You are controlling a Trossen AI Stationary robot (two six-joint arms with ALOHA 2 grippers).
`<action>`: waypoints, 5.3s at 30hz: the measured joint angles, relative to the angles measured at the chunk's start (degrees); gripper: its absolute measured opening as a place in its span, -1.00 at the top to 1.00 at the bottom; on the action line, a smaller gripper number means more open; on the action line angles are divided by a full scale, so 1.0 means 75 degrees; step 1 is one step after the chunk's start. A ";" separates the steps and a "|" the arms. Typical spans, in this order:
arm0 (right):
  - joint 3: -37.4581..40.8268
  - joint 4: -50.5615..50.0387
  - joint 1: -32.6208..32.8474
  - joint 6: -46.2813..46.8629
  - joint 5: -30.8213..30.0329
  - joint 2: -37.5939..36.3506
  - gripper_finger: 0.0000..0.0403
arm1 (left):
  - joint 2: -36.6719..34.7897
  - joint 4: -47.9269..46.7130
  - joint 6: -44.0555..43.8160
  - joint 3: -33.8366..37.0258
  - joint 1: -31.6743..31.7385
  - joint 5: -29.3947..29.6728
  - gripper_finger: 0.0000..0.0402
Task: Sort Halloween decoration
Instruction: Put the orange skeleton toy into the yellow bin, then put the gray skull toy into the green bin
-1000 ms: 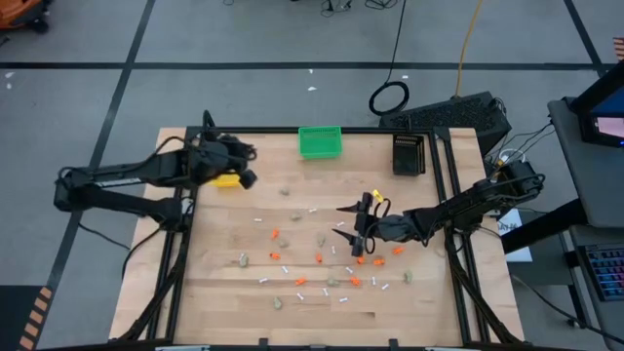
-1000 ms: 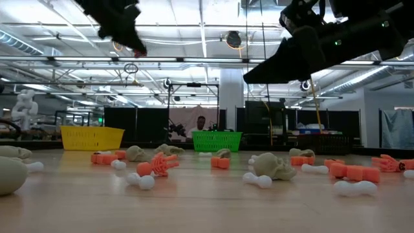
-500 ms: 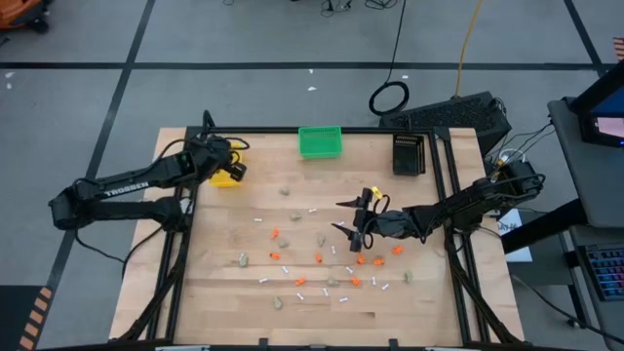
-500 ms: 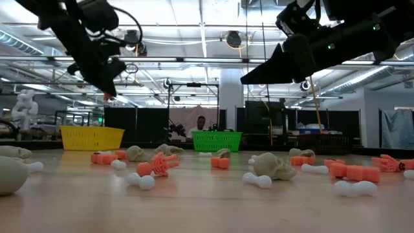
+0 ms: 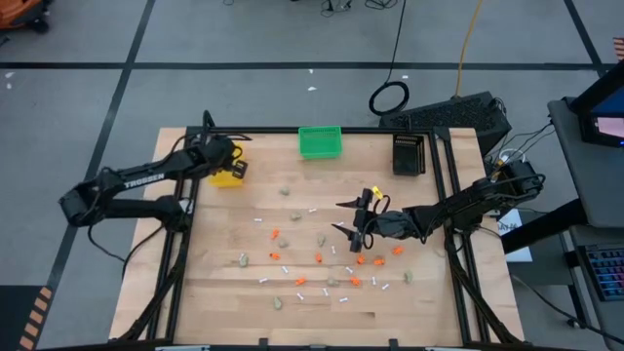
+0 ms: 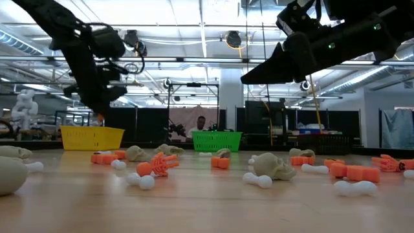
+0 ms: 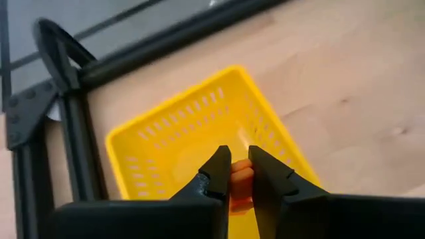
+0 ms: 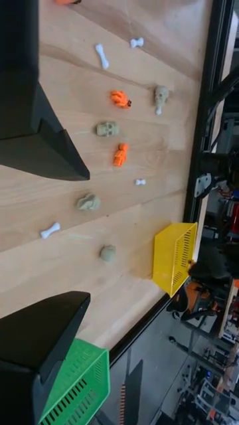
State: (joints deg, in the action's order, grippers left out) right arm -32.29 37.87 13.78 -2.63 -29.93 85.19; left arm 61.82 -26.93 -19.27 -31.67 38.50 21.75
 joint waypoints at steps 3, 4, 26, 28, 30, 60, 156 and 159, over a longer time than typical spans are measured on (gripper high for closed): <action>0.0000 0.0000 0.0003 0.0061 0.0000 0.0000 -0.35 | 0.0444 0.0002 -0.0001 0.0001 0.0112 -0.0086 0.75; 0.0000 -0.0003 0.0003 0.0064 0.0000 0.0000 -0.35 | 0.0577 0.0031 0.0001 0.0001 0.0132 -0.0086 0.75; 0.0000 -0.0178 0.0003 0.0061 0.0000 0.0000 -0.35 | 0.1361 0.0763 -0.0191 -0.0002 0.0164 0.0363 0.73; 0.0000 -0.0181 0.0003 0.0061 0.0000 0.0000 -0.35 | 0.1361 0.0763 -0.0194 -0.0002 0.0164 0.0363 0.73; 0.0000 -0.0185 0.0003 0.0061 0.0000 0.0000 -0.35 | 0.1361 0.0763 -0.0194 -0.0002 0.0164 0.0363 0.73; 0.0000 -0.0530 0.0009 0.0515 0.0012 0.0000 -0.35 | 0.1208 0.0646 -0.0382 -0.0283 -0.0056 0.0375 -0.06; 0.0003 -0.0857 -0.0364 0.0653 0.0813 0.0003 -0.35 | 0.3589 0.4083 0.4894 -0.0404 -0.2363 -0.3492 -0.07; 0.0003 -0.0857 -0.0364 0.0724 0.0821 0.0003 -0.35 | 0.3809 0.4442 0.4984 -0.0406 -0.2347 -0.3503 -0.07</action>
State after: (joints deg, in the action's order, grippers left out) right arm -32.27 31.44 11.05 2.80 -23.78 85.21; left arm 90.39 6.38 18.11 -34.71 20.90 -4.53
